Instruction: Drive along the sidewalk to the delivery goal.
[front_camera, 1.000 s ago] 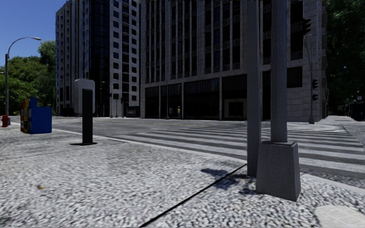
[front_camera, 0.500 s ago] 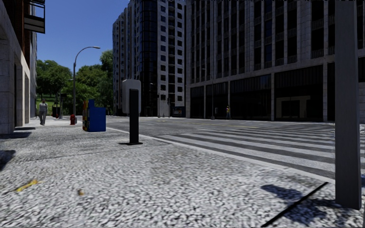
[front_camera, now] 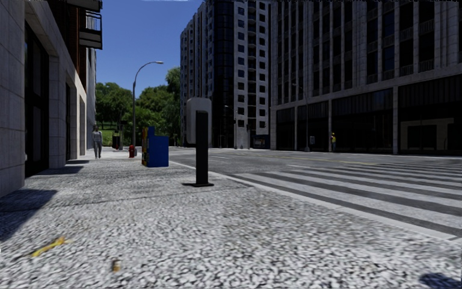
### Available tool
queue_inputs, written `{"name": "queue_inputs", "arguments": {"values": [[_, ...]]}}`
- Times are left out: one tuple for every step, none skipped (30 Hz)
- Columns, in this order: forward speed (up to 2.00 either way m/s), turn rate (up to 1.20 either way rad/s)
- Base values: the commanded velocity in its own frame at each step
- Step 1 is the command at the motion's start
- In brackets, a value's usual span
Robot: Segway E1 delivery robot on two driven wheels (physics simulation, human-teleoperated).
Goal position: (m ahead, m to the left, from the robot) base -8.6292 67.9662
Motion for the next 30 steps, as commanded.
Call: {"name": "queue_inputs", "arguments": {"values": [[0.98, 0.42], [0.98, 0.42], [0.98, 0.42], [0.99, 0.42], [1.01, 0.42], [1.04, 0.42], [1.10, 0.42], [1.28, 0.42], [2.00, 0.42], [2.00, 0.42], [2.00, 0.42], [2.00, 0.42], [2.00, 0.42], [2.00, 0.42], [2.00, 0.42], [2.00, 0.42], [2.00, 0.42], [2.00, 0.42], [2.00, 0.42], [2.00, 0.42], [2.00, 0.42], [2.00, 0.42], [2.00, 0.42], [2.00, 0.42], [2.00, 0.42], [2.00, 0.42], [2.00, 0.42], [2.00, 0.42], [2.00, 0.42], [2.00, 0.42]]}}
